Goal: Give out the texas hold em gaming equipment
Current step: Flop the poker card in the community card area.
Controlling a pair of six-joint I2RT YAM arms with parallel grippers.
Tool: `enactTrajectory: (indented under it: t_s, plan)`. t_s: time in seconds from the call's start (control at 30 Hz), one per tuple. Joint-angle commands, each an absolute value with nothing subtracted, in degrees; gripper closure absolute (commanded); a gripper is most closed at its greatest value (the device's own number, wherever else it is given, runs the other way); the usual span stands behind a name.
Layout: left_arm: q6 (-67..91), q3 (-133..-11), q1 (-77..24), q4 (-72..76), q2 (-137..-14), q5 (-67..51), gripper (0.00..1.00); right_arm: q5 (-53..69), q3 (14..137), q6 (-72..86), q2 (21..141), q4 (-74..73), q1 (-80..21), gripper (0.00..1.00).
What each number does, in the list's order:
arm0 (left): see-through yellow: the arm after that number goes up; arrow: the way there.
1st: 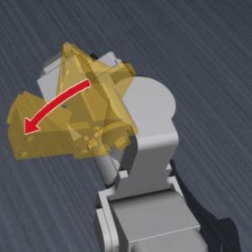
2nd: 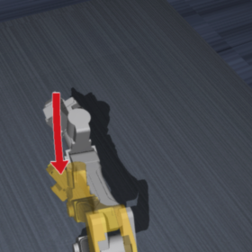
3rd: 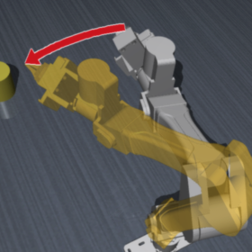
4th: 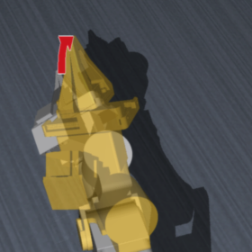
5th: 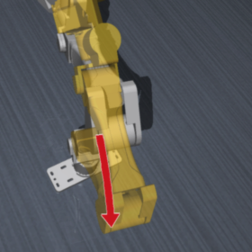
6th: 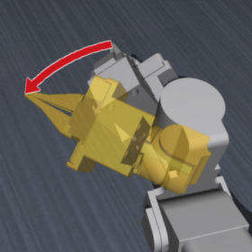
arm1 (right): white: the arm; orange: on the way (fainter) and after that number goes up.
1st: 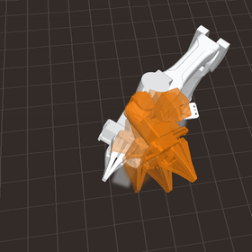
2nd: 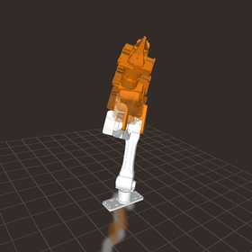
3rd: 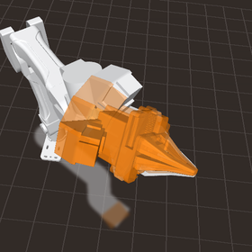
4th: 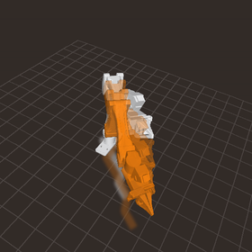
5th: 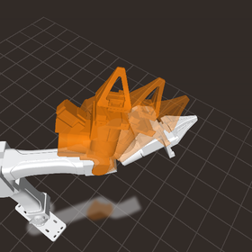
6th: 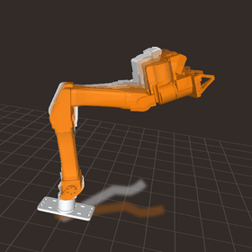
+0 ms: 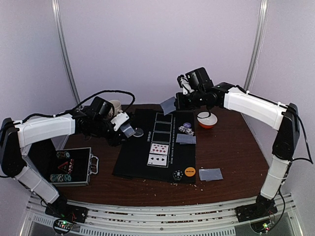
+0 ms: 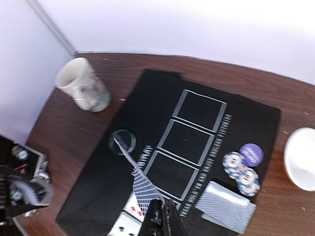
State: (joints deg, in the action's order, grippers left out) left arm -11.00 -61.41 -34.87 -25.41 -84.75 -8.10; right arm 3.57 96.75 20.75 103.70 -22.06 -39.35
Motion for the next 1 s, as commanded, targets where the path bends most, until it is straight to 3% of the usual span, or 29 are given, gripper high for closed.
enactTrajectory:
  t_s: [0.0,0.33,0.63,0.97]
  plan:
    - [-10.9,-62.8,-34.5,-23.2,-83.8,-8.0,0.58,-19.7,101.1,25.0,108.8,-35.9,-40.4,1.00]
    - [-11.0,-62.8,-34.5,-23.2,-83.7,-8.0,0.58,-37.5,118.8,21.8,127.6,-47.2,-46.6,1.00]
    - [-10.9,-62.8,-34.5,-23.2,-83.8,-8.4,0.58,-47.9,121.6,16.9,134.4,-47.0,-50.3,1.00]
    - [-11.0,-62.8,-34.5,-23.2,-83.9,-8.5,0.58,-38.4,122.2,14.5,139.5,-43.7,-51.1,1.00]
